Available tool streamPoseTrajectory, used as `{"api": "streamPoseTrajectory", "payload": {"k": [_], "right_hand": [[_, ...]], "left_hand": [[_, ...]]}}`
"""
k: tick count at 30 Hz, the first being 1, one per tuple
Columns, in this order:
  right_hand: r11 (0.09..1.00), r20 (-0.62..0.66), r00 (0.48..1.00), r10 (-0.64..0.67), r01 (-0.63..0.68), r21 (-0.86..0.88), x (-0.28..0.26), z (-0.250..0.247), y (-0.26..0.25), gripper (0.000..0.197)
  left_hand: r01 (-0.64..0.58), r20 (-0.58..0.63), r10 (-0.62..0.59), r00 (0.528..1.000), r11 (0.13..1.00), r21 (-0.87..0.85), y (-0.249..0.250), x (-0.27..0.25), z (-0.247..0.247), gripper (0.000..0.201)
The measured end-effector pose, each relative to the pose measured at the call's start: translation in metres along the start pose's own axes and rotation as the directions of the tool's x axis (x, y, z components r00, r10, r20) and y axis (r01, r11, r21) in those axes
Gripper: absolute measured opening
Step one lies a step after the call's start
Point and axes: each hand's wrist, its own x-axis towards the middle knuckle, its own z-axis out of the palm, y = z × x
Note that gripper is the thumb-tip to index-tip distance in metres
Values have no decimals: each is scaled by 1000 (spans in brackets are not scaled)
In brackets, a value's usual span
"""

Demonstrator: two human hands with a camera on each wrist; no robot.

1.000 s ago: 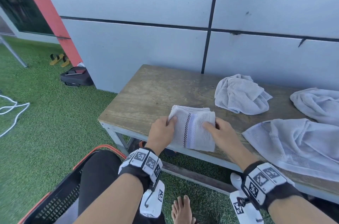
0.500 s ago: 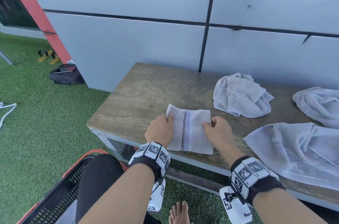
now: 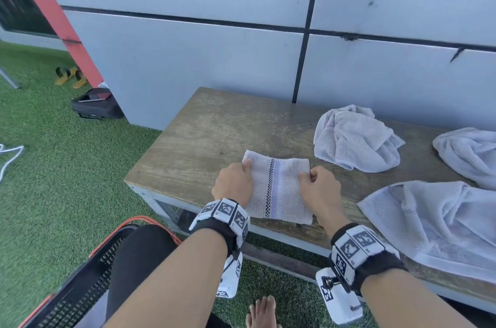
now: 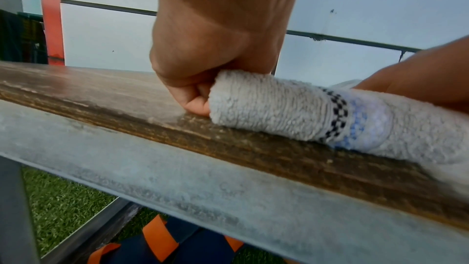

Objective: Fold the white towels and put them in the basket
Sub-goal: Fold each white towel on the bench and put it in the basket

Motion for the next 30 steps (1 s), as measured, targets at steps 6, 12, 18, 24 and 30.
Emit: {"api": "streamPoseTrajectory", "payload": {"k": [6, 12, 18, 24, 30], "right_hand": [[995, -2, 999, 43, -43, 90, -2, -4, -6, 26], [999, 76, 997, 19, -21, 33, 0, -4, -10, 24], [999, 102, 994, 43, -45, 22, 15, -8, -12, 25], [998, 20, 999, 49, -48, -31, 20, -5, -9, 23], [745, 14, 798, -603, 569, -348, 6, 4, -2, 33]], "left_hand": [[32, 14, -30, 999, 988, -149, -2, -2, -4, 50], [-77, -91, 65, 994, 989, -129, 3, -5, -4, 39], [-115, -124, 94, 988, 978, -174, 4, 4, -5, 29], [-51, -141, 29, 990, 988, -149, 13, -4, -2, 27], [-499, -136, 534, 834, 837, 225, 3, -38, 24, 42]]}}
